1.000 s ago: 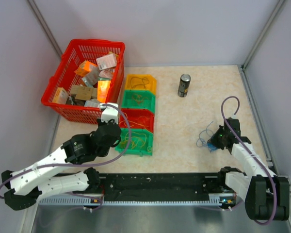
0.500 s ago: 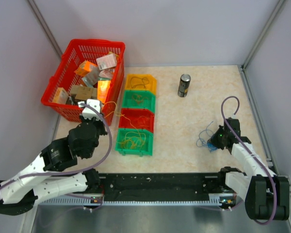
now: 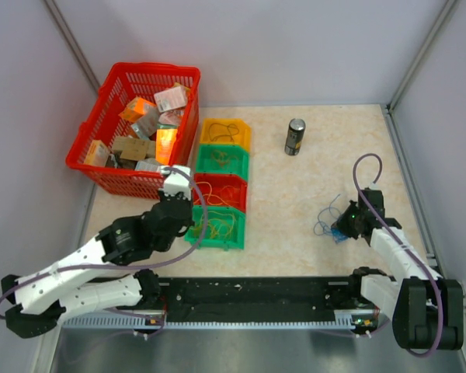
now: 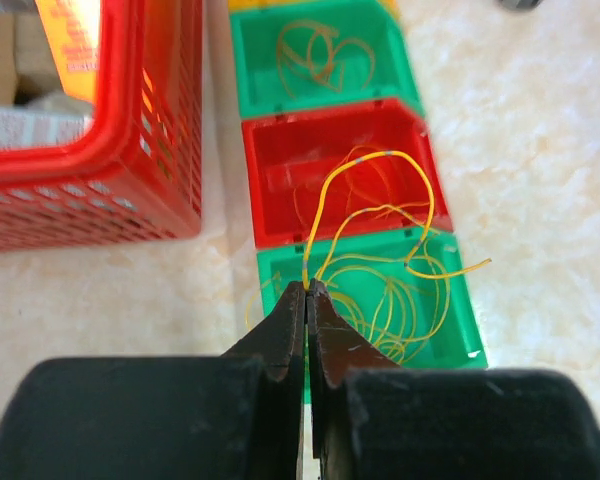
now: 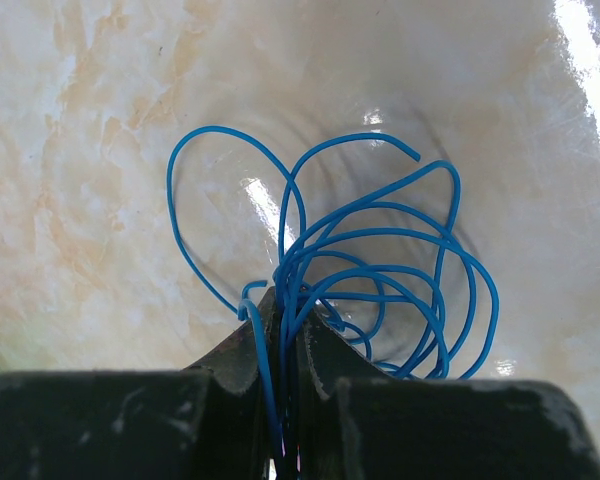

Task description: Untangle the cables

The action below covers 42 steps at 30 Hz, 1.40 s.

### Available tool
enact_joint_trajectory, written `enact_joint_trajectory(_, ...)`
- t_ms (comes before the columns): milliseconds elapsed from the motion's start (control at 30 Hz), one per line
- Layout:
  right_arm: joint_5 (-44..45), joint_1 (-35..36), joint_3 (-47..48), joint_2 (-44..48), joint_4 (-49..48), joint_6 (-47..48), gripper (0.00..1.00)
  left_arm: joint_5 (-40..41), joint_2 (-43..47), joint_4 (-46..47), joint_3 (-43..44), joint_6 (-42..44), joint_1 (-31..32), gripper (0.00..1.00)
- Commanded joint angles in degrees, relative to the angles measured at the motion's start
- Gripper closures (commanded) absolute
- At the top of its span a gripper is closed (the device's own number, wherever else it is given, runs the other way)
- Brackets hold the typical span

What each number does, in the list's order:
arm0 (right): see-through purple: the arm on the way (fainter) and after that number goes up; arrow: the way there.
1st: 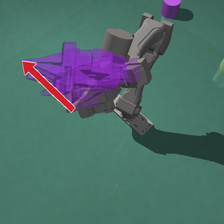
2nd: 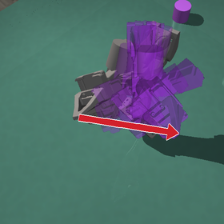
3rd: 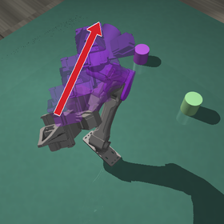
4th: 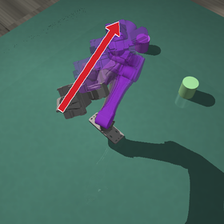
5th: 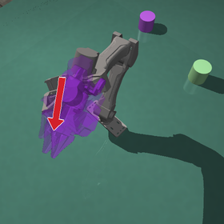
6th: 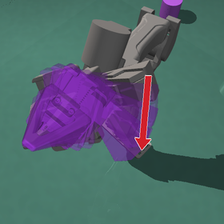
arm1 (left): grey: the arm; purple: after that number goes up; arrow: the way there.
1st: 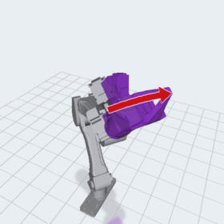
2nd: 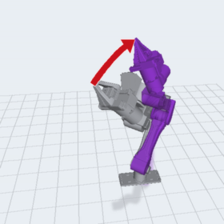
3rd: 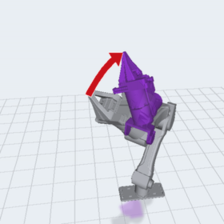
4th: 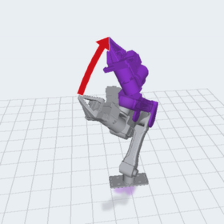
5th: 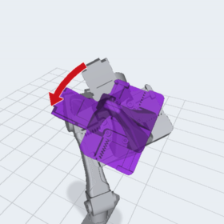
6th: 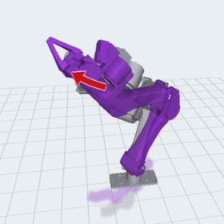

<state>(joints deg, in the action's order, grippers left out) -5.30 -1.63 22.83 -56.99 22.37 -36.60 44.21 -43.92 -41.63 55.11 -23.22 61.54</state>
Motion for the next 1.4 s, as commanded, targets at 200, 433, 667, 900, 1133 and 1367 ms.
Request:
enact_joint_trajectory(200,-1.03,-0.22,-0.07,0.39,-1.89,0.91,0.96,-0.60,-15.57,-9.96,-0.44,-19.04,-0.19,1.00)
enact_joint_trajectory(433,-1.56,-0.22,-0.50,0.74,-1.98,0.91,0.95,-6.58,-25.59,-3.65,-2.64,-21.77,-0.28,1.00)
enact_joint_trajectory(667,-2.17,-0.13,-0.77,1.18,-2.42,0.92,0.95,-14.92,-35.34,3.29,-3.96,-19.15,-6.86,1.00)
enact_joint_trajectory(900,-3.66,-0.22,-0.68,-0.14,-2.95,1.62,0.94,-25.84,-36.60,9.37,-7.91,-18.70,-12.93,1.00)
enact_joint_trajectory(1133,-4.19,-0.22,-0.24,-1.19,-3.47,1.97,0.94,-25.14,-25.53,8.67,-10.11,-19.23,-13.29,0.50)
enact_joint_trajectory(1367,-7.61,-0.22,-0.15,-2.42,-4.61,3.29,0.94,-25.74,-15.06,9.10,-7.57,-15.54,-13.29,0.28)
